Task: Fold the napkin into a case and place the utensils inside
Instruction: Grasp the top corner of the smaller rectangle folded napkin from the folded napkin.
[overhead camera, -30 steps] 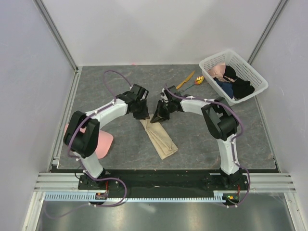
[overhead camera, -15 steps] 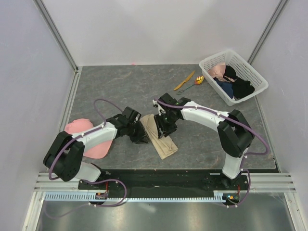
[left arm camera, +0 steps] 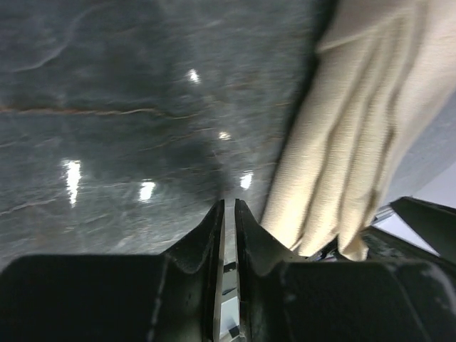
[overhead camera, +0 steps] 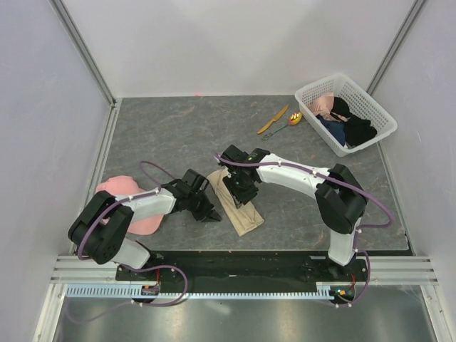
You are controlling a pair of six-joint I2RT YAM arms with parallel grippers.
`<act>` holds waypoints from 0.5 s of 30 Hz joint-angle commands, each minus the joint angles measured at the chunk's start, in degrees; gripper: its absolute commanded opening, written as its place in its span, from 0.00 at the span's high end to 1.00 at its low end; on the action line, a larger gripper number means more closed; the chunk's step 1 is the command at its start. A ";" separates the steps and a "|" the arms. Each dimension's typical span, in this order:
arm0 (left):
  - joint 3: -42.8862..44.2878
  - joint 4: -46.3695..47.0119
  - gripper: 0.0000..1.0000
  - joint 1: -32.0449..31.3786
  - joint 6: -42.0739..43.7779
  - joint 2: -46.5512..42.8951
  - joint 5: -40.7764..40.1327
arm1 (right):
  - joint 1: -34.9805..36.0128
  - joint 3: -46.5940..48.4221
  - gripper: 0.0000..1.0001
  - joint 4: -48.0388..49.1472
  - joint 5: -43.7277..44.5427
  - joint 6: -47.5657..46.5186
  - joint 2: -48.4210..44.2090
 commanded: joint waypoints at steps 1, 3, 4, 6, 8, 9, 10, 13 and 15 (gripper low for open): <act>-1.26 3.43 0.85 -0.41 -4.26 -0.14 -1.09 | 0.93 2.99 0.61 -0.93 3.16 -1.25 1.65; -1.52 3.51 0.85 -0.59 -4.78 -0.14 -1.35 | 0.93 3.42 0.61 -0.84 2.99 -0.90 2.44; -1.87 4.30 0.85 -0.68 -5.48 0.30 -1.44 | 1.11 3.43 0.62 -0.75 2.64 -0.90 2.79; -1.87 4.74 0.85 -0.76 -5.84 0.74 -0.91 | 1.46 3.69 0.63 -0.57 3.25 -0.72 3.41; -1.43 5.36 0.85 -0.94 -5.84 1.70 -1.00 | 1.63 3.95 0.64 -0.48 4.04 -0.63 3.93; -1.17 5.62 0.85 -1.20 -5.93 1.97 -1.00 | 1.72 4.04 0.65 -0.48 4.39 -0.72 4.20; -1.17 5.80 0.85 -1.29 -6.19 2.75 -0.91 | 1.72 4.13 0.65 -0.57 4.57 -0.55 4.38; -0.90 6.68 0.86 -1.64 -6.63 4.25 -0.38 | 2.07 4.04 0.69 -0.57 5.10 -0.55 5.08; -0.82 7.47 0.87 -1.99 -6.81 4.78 -0.38 | 2.34 4.04 0.74 -0.57 5.45 -0.55 5.43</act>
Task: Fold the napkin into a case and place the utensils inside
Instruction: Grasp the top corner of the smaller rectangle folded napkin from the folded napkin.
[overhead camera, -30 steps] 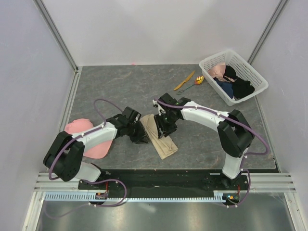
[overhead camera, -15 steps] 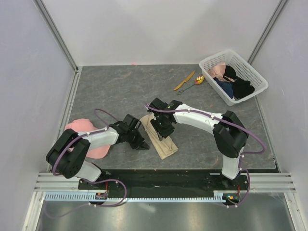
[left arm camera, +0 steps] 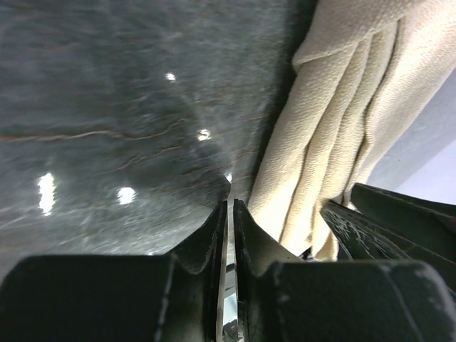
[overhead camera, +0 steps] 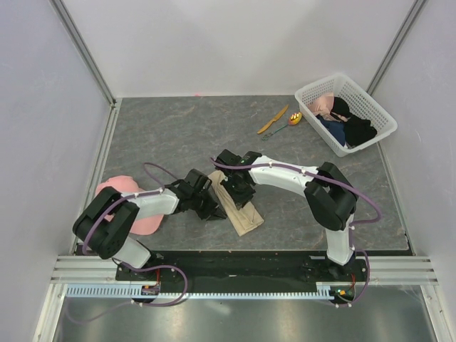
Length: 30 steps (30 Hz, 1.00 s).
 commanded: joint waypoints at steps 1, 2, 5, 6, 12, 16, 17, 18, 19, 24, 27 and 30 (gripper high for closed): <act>0.43 1.42 0.87 -0.86 -2.72 2.55 -1.02 | 0.74 2.10 0.76 -0.31 2.13 -0.09 0.86; 0.43 1.59 0.87 -0.95 -2.72 2.90 -1.02 | 0.83 2.10 0.78 -0.31 2.04 0.09 0.86; -0.44 2.82 0.87 -1.12 -3.25 4.13 -0.49 | 1.09 2.36 0.91 -0.13 0.64 0.79 0.43; -0.80 3.35 0.87 -1.12 -3.94 4.40 -0.32 | 1.27 2.36 0.94 0.04 -0.24 1.75 0.34; -4.14 8.10 0.89 -1.56 -7.55 5.54 1.44 | 1.27 -0.36 1.00 5.04 -9.72 7.38 -1.07; -4.75 8.10 0.89 -1.65 -7.47 4.67 1.27 | 1.36 -0.81 0.97 5.05 -7.72 6.17 -0.37; -5.19 8.01 0.89 -1.65 -7.64 4.32 1.09 | 1.18 -0.72 0.91 4.62 -7.19 5.81 -0.45; -5.46 8.01 0.89 -1.65 -7.73 3.62 1.09 | 1.27 -0.72 0.87 4.35 -6.49 5.45 -0.54; -5.72 8.10 0.89 -1.65 -7.73 3.26 1.00 | 1.27 -0.46 0.85 4.00 -5.44 4.93 -0.54; -7.48 8.01 0.89 -1.65 -8.17 1.85 0.83 | 1.27 -0.80 0.74 3.38 -4.90 4.22 -0.81; -7.22 8.10 0.89 -1.65 -7.91 2.29 1.00 | 1.71 -0.98 0.70 3.64 -5.17 4.31 -0.63; -6.78 8.10 0.90 -1.65 -7.56 2.64 1.35 | 2.06 -1.16 0.66 4.00 -5.17 4.57 -0.72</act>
